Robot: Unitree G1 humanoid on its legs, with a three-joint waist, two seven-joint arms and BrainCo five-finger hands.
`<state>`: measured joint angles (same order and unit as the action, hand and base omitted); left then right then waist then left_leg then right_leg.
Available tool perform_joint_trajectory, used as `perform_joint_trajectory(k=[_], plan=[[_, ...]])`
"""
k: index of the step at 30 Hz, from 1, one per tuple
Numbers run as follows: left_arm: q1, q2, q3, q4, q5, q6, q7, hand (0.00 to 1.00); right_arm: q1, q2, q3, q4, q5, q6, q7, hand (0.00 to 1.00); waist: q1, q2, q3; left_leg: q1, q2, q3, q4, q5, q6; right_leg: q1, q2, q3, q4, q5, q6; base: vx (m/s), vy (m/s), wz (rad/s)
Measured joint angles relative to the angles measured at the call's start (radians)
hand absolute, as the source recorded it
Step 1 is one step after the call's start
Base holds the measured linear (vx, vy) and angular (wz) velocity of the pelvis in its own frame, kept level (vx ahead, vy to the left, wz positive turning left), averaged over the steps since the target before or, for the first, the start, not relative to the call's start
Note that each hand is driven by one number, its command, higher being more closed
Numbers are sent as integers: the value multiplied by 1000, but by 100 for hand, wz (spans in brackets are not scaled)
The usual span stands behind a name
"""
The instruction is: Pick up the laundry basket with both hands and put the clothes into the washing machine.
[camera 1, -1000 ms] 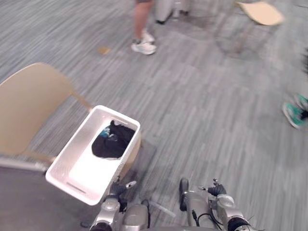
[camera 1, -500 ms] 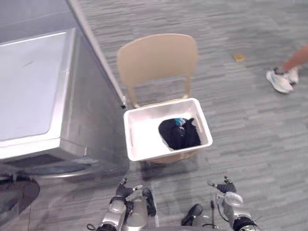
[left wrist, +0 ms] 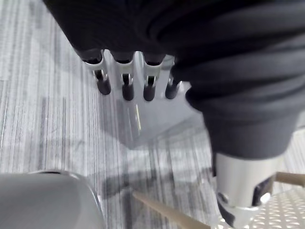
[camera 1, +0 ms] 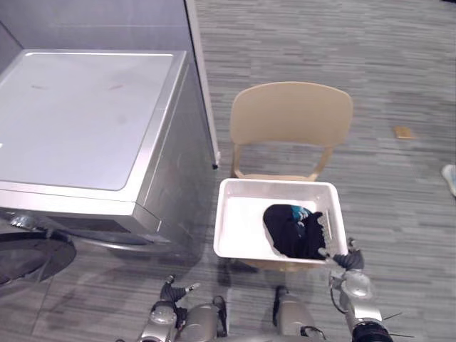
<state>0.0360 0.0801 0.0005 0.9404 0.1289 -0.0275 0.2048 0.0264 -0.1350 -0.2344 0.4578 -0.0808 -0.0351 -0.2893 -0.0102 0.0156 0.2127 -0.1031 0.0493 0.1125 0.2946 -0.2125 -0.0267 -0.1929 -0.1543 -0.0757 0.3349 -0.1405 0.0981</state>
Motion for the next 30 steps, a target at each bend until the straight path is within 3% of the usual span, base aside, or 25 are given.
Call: perform_joint_trajectory(k=[4,8,11,14,18,23,27,30], plan=[[7,-20,3,2,0,-1,-3,0,96,6,-8,-250,-132,-30,2,0,-4,-5,-9,54,35,-23,-102,42,-42,66,44,-40,-103,40,-16,106,-119,9],[8,-24,0,2,0,-5,-8,0,117,-11,11,-279,-208,-34,21,0,-2,-3,-20,64,36,-33,-123,69,-50,119,49,-64,-189,74,-21,46,-19,13],[12,-21,-10,2,0,-7,-10,0,94,-68,75,-274,-236,-39,57,0,3,3,-25,58,31,-44,-127,86,-44,147,48,-83,-242,101,-21,-12,2,16],[12,-10,-33,1,0,-20,-11,0,19,-152,164,-188,-257,-55,86,0,7,2,-26,42,14,-84,-157,135,-50,154,42,-118,-273,127,-25,-73,-25,36],[12,4,-50,-5,0,-33,-13,0,-133,-231,327,-2,-307,-63,120,0,33,11,-19,1,10,-145,-177,173,-52,144,42,-179,-282,136,-36,-129,-20,49],[-43,-1,-78,-8,-2,-49,-9,0,-334,-268,451,185,-353,-66,122,0,82,68,58,-88,6,-212,-228,232,-50,44,38,-229,-232,139,-49,-233,-4,41],[-66,4,-75,-11,-6,-52,-7,0,-430,-265,508,305,-376,-64,122,0,85,86,108,-141,-2,-236,-248,241,-55,-22,12,-264,-177,122,-48,-220,5,40],[-87,6,-77,-20,-12,-58,-4,0,-503,-267,506,429,-404,-32,119,0,85,101,154,-162,-16,-248,-276,240,-55,-59,-5,-266,-158,122,-47,-136,15,17]])
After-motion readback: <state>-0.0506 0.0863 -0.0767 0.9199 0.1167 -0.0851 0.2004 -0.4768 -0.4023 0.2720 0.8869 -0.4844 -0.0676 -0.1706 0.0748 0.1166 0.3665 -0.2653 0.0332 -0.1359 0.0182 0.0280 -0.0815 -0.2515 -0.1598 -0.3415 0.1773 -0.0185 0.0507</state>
